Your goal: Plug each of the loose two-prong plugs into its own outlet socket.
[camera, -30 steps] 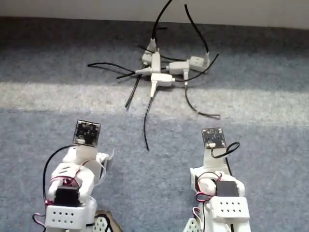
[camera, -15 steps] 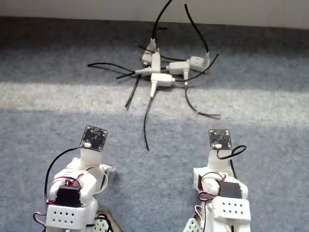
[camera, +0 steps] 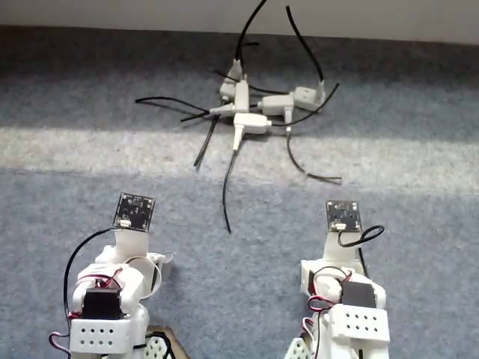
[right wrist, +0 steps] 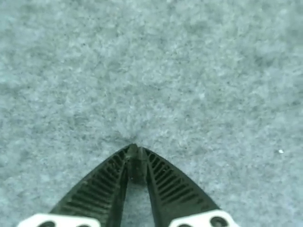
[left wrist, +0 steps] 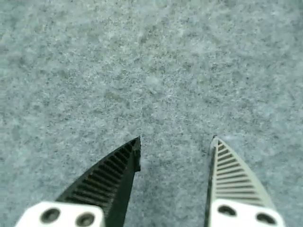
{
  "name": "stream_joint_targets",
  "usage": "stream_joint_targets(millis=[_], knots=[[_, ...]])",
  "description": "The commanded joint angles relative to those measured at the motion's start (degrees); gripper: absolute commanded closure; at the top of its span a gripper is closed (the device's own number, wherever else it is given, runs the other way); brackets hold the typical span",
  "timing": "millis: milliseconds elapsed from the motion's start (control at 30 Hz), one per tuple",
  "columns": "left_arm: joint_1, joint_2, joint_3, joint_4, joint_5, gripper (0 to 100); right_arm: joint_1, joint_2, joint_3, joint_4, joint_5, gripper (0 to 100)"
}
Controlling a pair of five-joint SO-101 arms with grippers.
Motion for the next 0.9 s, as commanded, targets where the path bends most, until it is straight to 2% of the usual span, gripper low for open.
stream_joint_targets(millis=[0, 533, 633, 867], knots=[[-0.2, 0.2, 0.8, 0.2, 0.1, 77, 1.8, 0.9, 1.5, 1.5, -0.1, 99.0], [-0.2, 0.2, 0.8, 0.2, 0.1, 77, 1.8, 0.0, 1.5, 1.8, -0.1, 99.0], [-0.2, 0.2, 0.8, 0.2, 0.1, 77, 1.5, -5.4, 1.9, 2.3, -0.1, 99.0], [-0.2, 0.2, 0.8, 0.2, 0.1, 77, 1.5, -22.7, 5.8, 10.8, -0.1, 99.0]])
